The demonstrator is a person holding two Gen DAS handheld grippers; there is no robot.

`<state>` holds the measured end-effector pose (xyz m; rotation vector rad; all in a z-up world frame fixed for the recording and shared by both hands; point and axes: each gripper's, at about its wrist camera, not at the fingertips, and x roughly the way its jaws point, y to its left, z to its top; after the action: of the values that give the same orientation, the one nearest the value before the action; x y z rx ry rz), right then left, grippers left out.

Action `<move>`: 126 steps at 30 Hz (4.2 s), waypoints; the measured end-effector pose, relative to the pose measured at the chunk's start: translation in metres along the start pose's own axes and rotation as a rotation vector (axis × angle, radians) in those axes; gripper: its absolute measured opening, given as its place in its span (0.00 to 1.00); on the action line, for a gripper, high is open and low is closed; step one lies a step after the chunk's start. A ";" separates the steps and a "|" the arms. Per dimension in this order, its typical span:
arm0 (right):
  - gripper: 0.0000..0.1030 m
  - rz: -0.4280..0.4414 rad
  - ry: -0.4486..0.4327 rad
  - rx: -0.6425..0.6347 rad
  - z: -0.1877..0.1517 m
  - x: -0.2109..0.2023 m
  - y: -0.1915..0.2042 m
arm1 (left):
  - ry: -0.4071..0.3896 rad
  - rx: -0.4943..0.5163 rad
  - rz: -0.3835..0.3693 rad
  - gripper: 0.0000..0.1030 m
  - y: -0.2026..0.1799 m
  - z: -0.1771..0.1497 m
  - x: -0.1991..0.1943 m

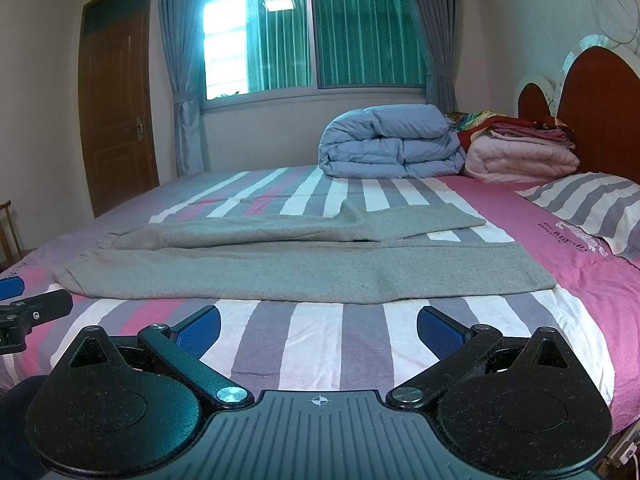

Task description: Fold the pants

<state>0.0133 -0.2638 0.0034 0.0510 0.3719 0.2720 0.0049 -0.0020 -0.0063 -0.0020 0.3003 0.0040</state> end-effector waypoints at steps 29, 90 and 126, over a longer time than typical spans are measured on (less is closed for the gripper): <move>1.00 -0.001 0.006 -0.001 0.001 0.000 0.000 | 0.004 0.002 0.001 0.94 0.000 0.000 0.001; 1.00 0.273 0.043 -0.218 0.149 0.202 0.020 | 0.239 0.036 0.067 0.93 0.206 0.089 0.189; 0.03 0.488 0.399 -0.460 0.152 0.571 0.120 | 0.362 0.170 -0.151 0.08 0.373 0.109 0.433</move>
<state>0.5501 0.0072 -0.0439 -0.3745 0.6847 0.8513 0.4495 0.3726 -0.0306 0.1447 0.6606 -0.1731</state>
